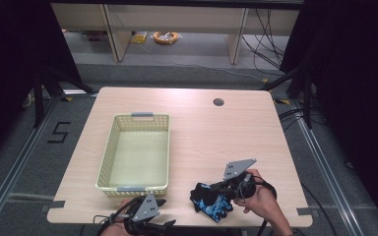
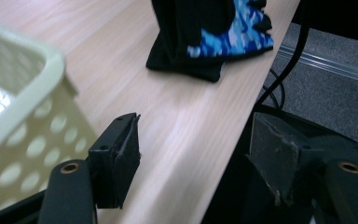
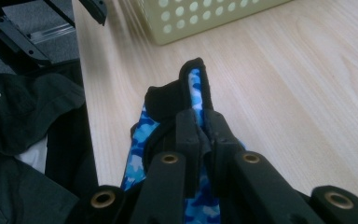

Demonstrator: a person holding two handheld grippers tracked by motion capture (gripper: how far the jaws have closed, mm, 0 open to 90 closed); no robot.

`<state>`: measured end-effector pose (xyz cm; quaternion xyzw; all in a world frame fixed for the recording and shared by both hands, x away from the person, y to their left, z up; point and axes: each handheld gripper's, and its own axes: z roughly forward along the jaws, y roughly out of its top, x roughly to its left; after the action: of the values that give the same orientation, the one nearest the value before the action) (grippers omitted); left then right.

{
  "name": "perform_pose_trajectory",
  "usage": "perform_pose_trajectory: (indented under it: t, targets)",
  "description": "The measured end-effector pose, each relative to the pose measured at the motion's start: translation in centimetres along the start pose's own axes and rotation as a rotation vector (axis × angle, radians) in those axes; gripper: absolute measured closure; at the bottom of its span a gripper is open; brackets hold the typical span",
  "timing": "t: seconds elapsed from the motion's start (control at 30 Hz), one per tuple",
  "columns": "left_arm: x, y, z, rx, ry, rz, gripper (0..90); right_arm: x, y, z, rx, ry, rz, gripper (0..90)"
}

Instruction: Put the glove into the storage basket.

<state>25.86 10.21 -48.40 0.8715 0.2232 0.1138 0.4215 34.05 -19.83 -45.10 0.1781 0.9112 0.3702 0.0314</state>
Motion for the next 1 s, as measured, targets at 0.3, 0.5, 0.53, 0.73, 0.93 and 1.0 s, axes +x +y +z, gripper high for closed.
perform_pose_trajectory:
  t: [0.3,0.5,0.53,0.73,0.93,1.0]
  targets:
    - [-0.4,2.1,2.8,-0.02,-0.021,0.0,34.6,0.0,-0.1,0.3,0.002,0.019,0.004,86.3]
    - [0.0,3.2,4.3,-0.022,-0.036,-0.025,39.3,0.3,0.2,0.1,-0.006,0.023,-0.007,86.3]
    - [0.0,3.3,4.3,-0.015,-0.033,-0.029,40.8,0.3,0.3,0.0,-0.012,0.036,-0.014,86.3]
    - [-0.3,4.4,4.8,-0.015,-0.054,0.001,46.5,0.6,0.7,-0.3,-0.021,0.044,-0.029,86.5]
    - [-1.3,5.2,5.7,-0.007,-0.088,-0.037,61.2,0.9,1.3,-0.9,-0.033,0.04,-0.029,86.6]
    - [-1.6,5.4,6.0,0.004,-0.096,-0.044,68.8,0.6,1.4,-1.1,-0.028,0.037,-0.034,86.8]
